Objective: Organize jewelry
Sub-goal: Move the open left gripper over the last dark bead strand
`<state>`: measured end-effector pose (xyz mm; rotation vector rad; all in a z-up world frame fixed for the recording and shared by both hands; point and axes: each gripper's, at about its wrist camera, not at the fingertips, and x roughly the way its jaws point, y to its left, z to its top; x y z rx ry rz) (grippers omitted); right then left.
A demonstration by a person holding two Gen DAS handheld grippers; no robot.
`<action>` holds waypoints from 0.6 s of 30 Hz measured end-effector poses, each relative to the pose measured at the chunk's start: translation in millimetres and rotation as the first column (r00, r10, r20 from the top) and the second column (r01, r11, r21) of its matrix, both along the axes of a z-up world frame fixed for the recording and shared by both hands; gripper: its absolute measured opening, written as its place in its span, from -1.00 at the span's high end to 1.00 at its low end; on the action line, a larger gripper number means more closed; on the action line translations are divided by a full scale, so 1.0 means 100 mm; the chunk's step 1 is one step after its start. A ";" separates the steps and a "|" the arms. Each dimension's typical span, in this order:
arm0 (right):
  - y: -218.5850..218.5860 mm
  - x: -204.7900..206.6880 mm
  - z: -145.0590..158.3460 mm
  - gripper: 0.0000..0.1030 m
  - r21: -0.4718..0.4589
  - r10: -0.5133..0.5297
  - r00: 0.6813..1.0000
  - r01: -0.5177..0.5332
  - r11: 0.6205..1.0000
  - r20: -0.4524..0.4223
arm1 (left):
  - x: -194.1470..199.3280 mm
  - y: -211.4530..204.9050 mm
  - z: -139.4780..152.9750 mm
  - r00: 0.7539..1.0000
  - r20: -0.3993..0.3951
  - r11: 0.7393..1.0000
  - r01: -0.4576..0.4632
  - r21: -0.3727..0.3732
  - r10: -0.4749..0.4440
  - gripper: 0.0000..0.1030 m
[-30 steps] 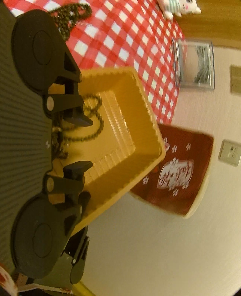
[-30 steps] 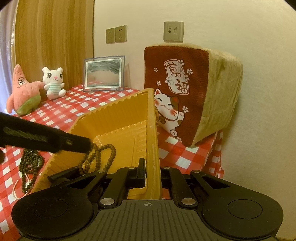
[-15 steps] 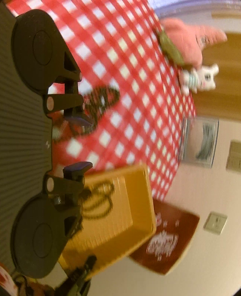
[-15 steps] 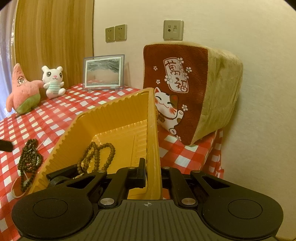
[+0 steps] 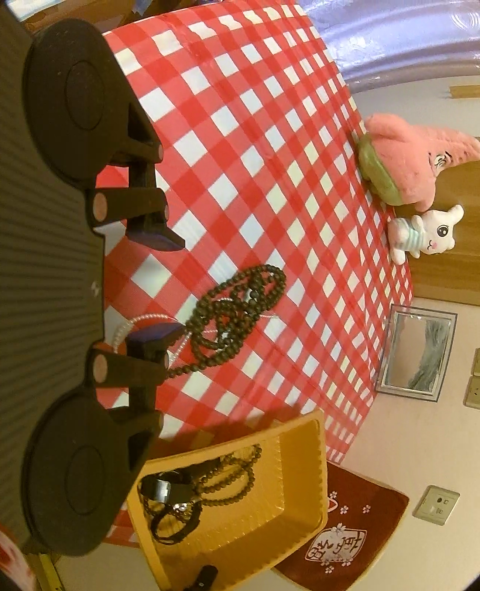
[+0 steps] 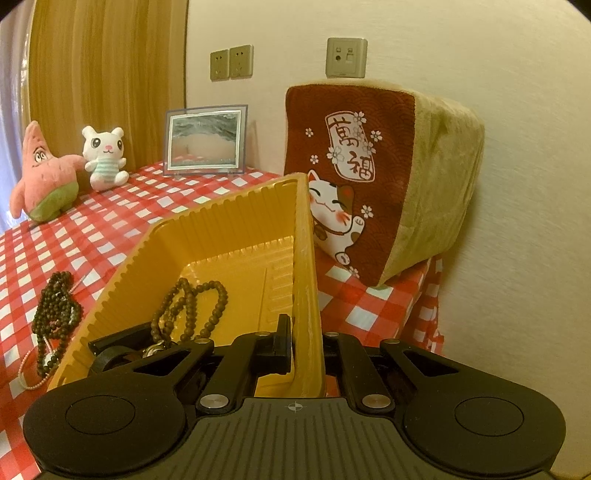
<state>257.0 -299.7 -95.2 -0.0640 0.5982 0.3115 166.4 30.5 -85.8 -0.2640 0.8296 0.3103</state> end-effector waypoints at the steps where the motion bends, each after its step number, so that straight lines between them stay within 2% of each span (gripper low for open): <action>1: 0.00 0.00 0.00 0.89 -0.001 0.001 1.000 -0.001 1.000 -0.001 | -0.01 0.00 -0.01 1.000 -0.002 1.000 0.001 0.002 -0.001 0.25; 18: -0.01 -0.01 -0.02 0.89 -0.001 0.001 1.000 -0.001 1.000 -0.003 | 0.03 -0.14 -0.06 0.998 -0.008 0.998 0.057 0.013 -0.057 0.26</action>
